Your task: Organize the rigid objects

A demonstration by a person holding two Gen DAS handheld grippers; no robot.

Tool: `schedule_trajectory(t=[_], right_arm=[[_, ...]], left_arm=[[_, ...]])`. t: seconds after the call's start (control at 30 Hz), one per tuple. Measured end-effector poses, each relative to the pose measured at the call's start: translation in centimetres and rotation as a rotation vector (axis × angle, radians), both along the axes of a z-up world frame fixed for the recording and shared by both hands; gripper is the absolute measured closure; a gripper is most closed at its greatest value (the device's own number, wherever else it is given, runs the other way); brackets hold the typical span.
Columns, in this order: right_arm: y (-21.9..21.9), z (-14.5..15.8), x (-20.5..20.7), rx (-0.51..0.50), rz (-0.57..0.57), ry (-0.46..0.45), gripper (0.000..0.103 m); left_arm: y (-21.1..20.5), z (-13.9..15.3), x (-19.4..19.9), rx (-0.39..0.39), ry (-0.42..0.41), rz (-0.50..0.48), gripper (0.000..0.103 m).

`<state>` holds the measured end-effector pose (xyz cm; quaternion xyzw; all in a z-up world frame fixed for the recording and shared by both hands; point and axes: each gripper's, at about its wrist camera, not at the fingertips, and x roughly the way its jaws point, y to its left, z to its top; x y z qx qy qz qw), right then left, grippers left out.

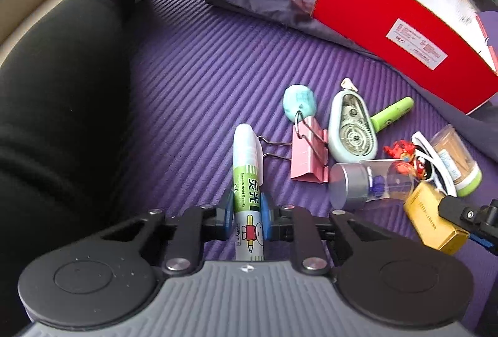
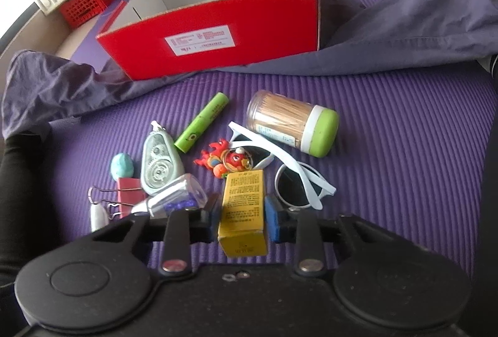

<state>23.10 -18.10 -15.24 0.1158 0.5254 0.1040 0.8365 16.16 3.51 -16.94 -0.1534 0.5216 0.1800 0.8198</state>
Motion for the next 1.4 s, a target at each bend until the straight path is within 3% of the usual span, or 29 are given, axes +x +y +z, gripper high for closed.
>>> schedule_trajectory(t=[0.23,0.43,0.67,0.7,0.73,0.77,0.87,0.97,1.03,1.1,1.13,1.23,1.4], right_arm=[[0.0,-0.2,-0.5,0.007,0.047,0.007,0.074],[1.2,-1.8,-1.1,-0.037,0.123,0.069,0.073],[1.0,-1.6,-1.5,-0.041,0.137,0.047,0.075],[0.9,-1.4,-1.5,-0.036,0.135,0.043,0.089],[0.6,-0.9,-1.6,-0.016,0.13,0.031,0.091],[0.4,-0.5,-1.6,-0.004,0.126,0.024,0.103],[0.2,0.5,-1.4,-0.022,0.14,0.01,0.103],[0.3,0.0,-1.1,-0.027,0.177,0.057,0.099],[0.5,-0.6,-1.3,-0.051,0.172,0.072,0.082],[0.5,-0.9,-1.6,-0.061,0.155,0.062,0.05],[0.5,-1.2,-1.6,-0.058,0.148,0.07,0.044],[1.1,-1.9,-1.7,-0.076,0.17,0.075,0.043],[2.2,-3.1,-1.8,-0.123,0.213,0.096,0.069]], left_arm=[[0.1,1.2,-0.4,-0.018,-0.019,-0.005,0.085],[0.0,2.1,-0.6,-0.006,-0.038,-0.013,0.085],[-0.7,3.1,-0.4,0.01,-0.06,-0.063,0.085],[-0.8,3.3,-0.3,0.009,-0.065,-0.074,0.085],[-0.9,3.5,-0.3,0.007,-0.069,-0.084,0.085],[-1.1,3.7,-0.2,0.004,-0.073,-0.095,0.085],[-1.5,4.3,0.0,0.0,-0.088,-0.119,0.085],[-1.4,4.5,0.1,-0.006,-0.095,-0.121,0.086],[-1.4,4.5,0.1,-0.007,-0.094,-0.119,0.086],[-1.3,4.3,0.1,-0.009,-0.091,-0.118,0.086],[-1.2,4.3,0.2,-0.01,-0.088,-0.118,0.086],[-1.2,4.1,0.2,-0.013,-0.086,-0.118,0.086],[-1.3,4.0,0.2,-0.01,-0.084,-0.123,0.086]])
